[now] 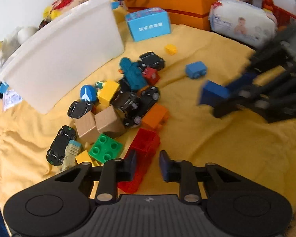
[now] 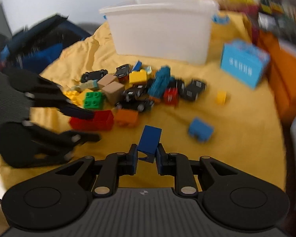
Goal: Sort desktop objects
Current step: 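Grasp the dark blue curved brick with the right tool while the left grasps the long red brick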
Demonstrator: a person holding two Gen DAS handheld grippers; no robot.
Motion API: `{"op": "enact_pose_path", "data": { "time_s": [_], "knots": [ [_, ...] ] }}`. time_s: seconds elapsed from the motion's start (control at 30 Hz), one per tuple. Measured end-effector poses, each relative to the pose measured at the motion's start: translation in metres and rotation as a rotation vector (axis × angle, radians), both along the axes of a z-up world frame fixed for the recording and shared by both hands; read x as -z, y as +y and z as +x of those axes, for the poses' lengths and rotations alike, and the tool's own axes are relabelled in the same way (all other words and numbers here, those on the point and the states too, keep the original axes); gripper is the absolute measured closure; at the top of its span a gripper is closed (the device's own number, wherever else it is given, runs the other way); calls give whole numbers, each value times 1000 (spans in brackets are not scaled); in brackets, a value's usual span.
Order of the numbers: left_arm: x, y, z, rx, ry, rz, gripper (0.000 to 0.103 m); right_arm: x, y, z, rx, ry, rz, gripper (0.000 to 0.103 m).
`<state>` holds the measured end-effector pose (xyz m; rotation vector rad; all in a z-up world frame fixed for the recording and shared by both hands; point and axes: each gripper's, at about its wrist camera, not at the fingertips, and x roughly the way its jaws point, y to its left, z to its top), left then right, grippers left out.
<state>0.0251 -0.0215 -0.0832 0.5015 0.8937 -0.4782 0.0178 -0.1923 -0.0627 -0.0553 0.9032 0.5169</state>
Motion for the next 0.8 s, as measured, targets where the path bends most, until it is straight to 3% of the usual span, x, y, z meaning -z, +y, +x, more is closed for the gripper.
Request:
{"op": "enact_pose_path", "data": {
  "time_s": [0.1,0.2,0.27,0.37,0.4,0.5,0.6,0.7,0.8],
  "knots": [
    [-5,18,15,-66,58,-119,82,1,-6,-6,25,28,41,81],
    [-11,48,31,-224,228,-374,94,0,-8,-7,37,36,65,81],
    [-12,61,29,-303,324,-545,96,-1,-10,-8,34,44,94,81],
    [-3,68,16,-397,460,-741,96,2,-12,-6,29,70,134,81],
    [2,67,11,-423,478,-762,96,4,-13,-4,33,87,152,81],
    [4,58,-2,-458,398,-656,95,12,-14,1,36,132,193,81],
    [-17,43,-17,-405,242,-552,91,19,-16,7,63,169,193,77],
    [-39,16,-32,-299,57,-378,71,17,-23,6,127,115,131,74],
    [-42,-9,-42,-197,-39,-234,70,8,-29,4,139,40,82,73]
  ]
}}
